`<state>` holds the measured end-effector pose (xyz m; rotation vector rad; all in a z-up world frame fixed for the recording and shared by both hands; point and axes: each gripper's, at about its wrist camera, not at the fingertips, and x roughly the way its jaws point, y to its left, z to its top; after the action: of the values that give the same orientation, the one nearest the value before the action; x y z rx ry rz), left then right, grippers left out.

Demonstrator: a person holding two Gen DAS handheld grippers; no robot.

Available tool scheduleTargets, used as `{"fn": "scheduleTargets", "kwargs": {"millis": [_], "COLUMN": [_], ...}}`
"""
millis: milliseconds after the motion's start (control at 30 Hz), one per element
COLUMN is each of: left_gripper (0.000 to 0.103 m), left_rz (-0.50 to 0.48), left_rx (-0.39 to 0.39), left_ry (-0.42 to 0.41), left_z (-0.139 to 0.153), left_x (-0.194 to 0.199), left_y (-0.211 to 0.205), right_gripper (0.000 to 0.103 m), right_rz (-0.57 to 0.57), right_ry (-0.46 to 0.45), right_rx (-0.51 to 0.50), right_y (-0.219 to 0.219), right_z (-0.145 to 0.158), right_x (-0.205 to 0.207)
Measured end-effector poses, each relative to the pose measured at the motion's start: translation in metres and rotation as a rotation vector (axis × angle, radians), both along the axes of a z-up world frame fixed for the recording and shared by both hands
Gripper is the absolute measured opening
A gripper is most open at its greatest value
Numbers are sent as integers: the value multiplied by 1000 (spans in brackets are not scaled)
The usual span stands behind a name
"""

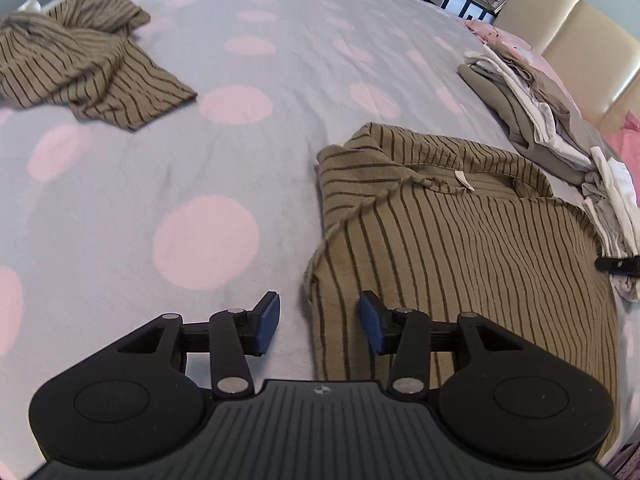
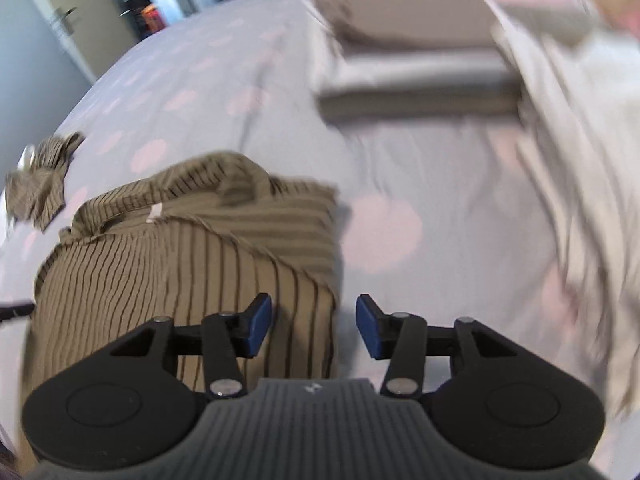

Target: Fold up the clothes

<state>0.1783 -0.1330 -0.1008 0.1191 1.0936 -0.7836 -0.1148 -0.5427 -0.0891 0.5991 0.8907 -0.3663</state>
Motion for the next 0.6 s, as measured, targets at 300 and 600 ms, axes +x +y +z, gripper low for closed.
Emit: {"fn": "scheduleTargets", "kwargs": {"millis": [300, 600], "left_gripper": [0, 1], "left_rz": [-6, -23], "left_rx": [-47, 22], "left_ry": [-87, -104], "left_z": [15, 1], "left_x": [4, 7], "left_y": [-10, -20], "right_gripper": [2, 7], "right_rz": [-8, -1], "right_ry": [-91, -40], "right_rx": [-18, -48], "right_y": [-3, -8], "right_z": [5, -3], "right_x": [6, 19]}}
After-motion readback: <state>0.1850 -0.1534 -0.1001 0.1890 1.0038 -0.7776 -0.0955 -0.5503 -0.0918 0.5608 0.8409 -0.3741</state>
